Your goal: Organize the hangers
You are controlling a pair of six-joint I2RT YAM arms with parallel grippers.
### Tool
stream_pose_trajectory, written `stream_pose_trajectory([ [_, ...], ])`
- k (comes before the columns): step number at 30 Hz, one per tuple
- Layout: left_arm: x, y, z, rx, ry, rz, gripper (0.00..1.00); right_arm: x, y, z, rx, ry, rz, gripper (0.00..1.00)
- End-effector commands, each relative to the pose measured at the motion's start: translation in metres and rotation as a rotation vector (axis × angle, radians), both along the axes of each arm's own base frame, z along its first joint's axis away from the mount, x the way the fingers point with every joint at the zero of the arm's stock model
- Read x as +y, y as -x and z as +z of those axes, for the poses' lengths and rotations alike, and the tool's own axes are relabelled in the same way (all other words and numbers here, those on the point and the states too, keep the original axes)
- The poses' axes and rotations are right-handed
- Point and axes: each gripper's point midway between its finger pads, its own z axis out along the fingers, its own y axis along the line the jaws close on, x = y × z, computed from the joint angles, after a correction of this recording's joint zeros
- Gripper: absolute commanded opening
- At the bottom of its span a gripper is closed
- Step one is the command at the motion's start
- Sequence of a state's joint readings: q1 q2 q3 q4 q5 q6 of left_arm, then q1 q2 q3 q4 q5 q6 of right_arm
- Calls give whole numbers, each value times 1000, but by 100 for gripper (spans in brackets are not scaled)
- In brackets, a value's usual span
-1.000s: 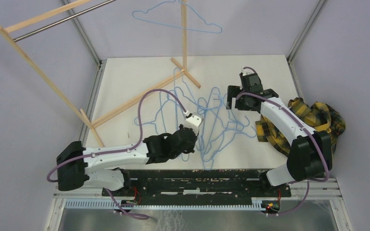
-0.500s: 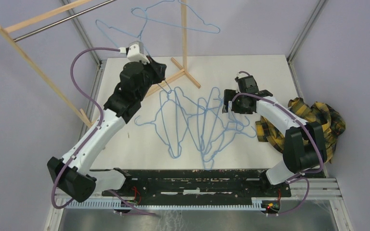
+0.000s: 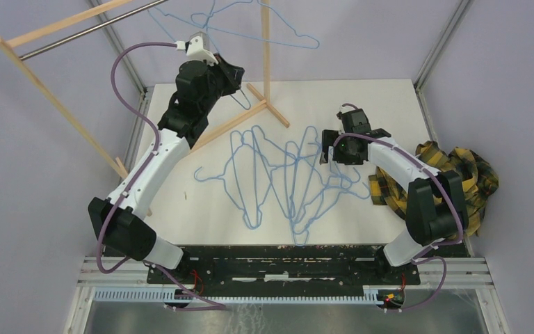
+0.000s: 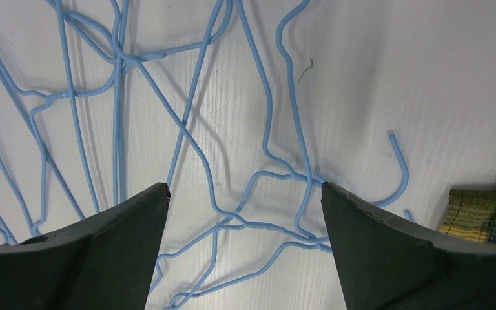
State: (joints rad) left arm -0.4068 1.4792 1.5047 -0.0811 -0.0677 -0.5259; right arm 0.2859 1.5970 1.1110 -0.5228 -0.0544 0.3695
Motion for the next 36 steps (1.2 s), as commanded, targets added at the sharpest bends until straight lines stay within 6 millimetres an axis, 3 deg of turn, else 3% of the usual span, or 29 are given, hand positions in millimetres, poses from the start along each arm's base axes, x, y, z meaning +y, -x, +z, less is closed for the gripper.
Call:
stream_pose_trajectory([
  [1,6,-7,50,-119,84,-5,3,9,-18,15,-58,-28,23,95],
  [8,23,-27,47,-92,121,43,3,13,-18,15,-54,-46,31,95],
  [17,28,-40,10,29,112,65,3,12,-13,10,-40,-45,35,100],
  [23,3,-41,2,79,116,-62,3,12,-12,6,-34,-46,32,100],
  [36,-51,-69,-27,199,101,-225,3,13,-18,5,-39,-47,28,100],
])
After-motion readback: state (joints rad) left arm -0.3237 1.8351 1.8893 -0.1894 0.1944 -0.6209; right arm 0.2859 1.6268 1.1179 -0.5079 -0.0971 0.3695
